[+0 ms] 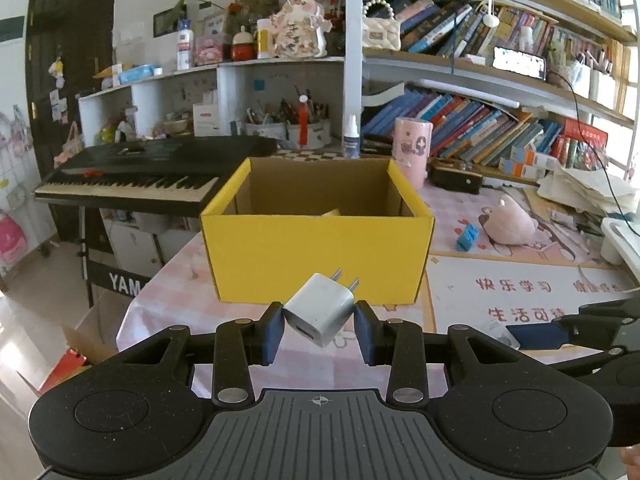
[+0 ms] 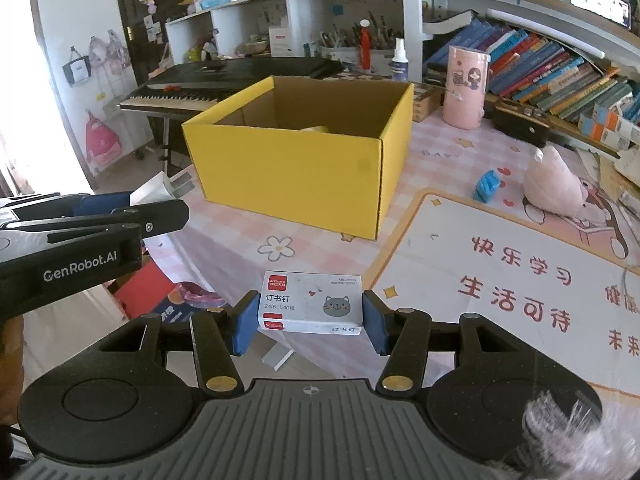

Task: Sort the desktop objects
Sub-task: 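Carry the charger plug with the left tool while the right tool carries the staple box over the box, then open the left tool into the box while the right tool releases the staple box, then withdraw both open tools from the box back over the table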

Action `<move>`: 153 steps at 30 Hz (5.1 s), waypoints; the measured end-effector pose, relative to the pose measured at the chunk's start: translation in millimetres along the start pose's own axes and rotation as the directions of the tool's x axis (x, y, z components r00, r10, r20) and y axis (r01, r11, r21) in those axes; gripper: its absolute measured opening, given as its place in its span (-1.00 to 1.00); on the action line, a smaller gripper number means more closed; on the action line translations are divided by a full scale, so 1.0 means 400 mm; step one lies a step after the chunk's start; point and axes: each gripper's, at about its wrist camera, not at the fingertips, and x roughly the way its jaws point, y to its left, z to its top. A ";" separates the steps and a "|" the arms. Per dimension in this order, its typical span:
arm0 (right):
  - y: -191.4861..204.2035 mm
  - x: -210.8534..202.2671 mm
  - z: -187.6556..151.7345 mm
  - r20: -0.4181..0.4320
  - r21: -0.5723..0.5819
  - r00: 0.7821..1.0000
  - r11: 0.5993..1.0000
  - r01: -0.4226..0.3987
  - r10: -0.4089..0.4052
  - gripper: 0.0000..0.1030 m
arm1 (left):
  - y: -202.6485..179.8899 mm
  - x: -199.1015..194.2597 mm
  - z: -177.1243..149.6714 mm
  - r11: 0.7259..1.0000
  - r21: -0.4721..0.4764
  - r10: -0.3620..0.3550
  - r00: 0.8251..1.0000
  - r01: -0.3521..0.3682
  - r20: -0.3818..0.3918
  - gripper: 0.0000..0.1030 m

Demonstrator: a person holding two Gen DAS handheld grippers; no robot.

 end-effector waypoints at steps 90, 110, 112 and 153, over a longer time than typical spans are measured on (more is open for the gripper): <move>-0.018 0.654 0.573 -0.280 -0.391 0.925 0.850 -0.354 0.257 0.00 | 0.018 0.412 0.225 0.965 0.076 0.257 0.963 -0.252 -0.082 0.78; -0.067 0.556 0.595 -0.171 -0.302 0.942 0.895 -0.329 0.289 0.04 | 0.035 0.374 0.229 0.964 0.024 0.266 0.962 -0.265 -0.057 0.85; -0.079 0.524 0.597 -0.130 -0.290 0.949 0.904 -0.313 0.287 0.04 | 0.036 0.366 0.229 0.963 0.016 0.268 0.962 -0.268 -0.047 0.88; -0.092 0.117 0.197 0.119 0.056 0.989 0.995 0.081 -0.087 0.15 | 0.056 0.132 0.078 0.980 -0.062 0.185 0.982 -0.187 -0.028 0.93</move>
